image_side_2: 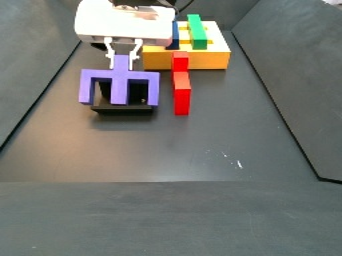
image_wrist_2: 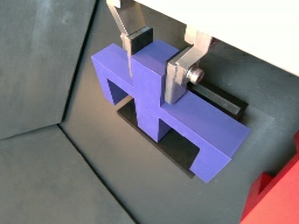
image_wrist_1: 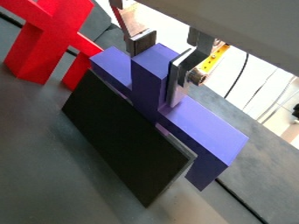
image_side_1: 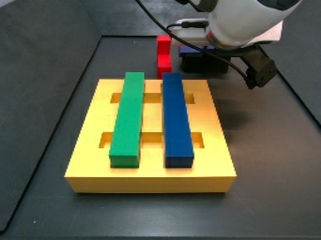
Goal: Pick up the purple object. Move up. Place the purple object on the fixture. Regrasp the purple object. Move to above the board. Insert the purple object.
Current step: Regrasp the purple object.
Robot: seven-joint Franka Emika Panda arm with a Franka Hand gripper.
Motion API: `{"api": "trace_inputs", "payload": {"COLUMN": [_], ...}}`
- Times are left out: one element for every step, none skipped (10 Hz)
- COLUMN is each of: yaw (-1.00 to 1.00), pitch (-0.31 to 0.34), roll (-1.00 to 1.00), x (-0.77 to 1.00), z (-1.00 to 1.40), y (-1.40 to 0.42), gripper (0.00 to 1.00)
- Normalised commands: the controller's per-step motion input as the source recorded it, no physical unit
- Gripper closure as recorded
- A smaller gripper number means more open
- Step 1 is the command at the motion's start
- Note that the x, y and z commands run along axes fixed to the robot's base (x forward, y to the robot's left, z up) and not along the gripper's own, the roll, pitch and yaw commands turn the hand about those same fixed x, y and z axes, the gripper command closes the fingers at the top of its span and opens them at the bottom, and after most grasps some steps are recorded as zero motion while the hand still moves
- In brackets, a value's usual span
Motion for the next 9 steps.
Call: {"api": "trace_inputs", "payload": {"yaw": [0.00, 0.00, 0.00, 0.00, 0.00, 0.00, 0.00, 0.00, 0.00], "pitch": [0.000, 0.000, 0.000, 0.000, 0.000, 0.000, 0.000, 0.000, 0.000], "roll": [0.00, 0.00, 0.00, 0.00, 0.00, 0.00, 0.00, 0.00, 0.00], "x": [0.00, 0.00, 0.00, 0.00, 0.00, 0.00, 0.00, 0.00, 0.00], "z": [0.00, 0.00, 0.00, 0.00, 0.00, 0.00, 0.00, 0.00, 0.00], "y": [0.00, 0.00, 0.00, 0.00, 0.00, 0.00, 0.00, 0.00, 0.00], "gripper": [1.00, 1.00, 1.00, 1.00, 1.00, 1.00, 1.00, 1.00, 1.00]}}
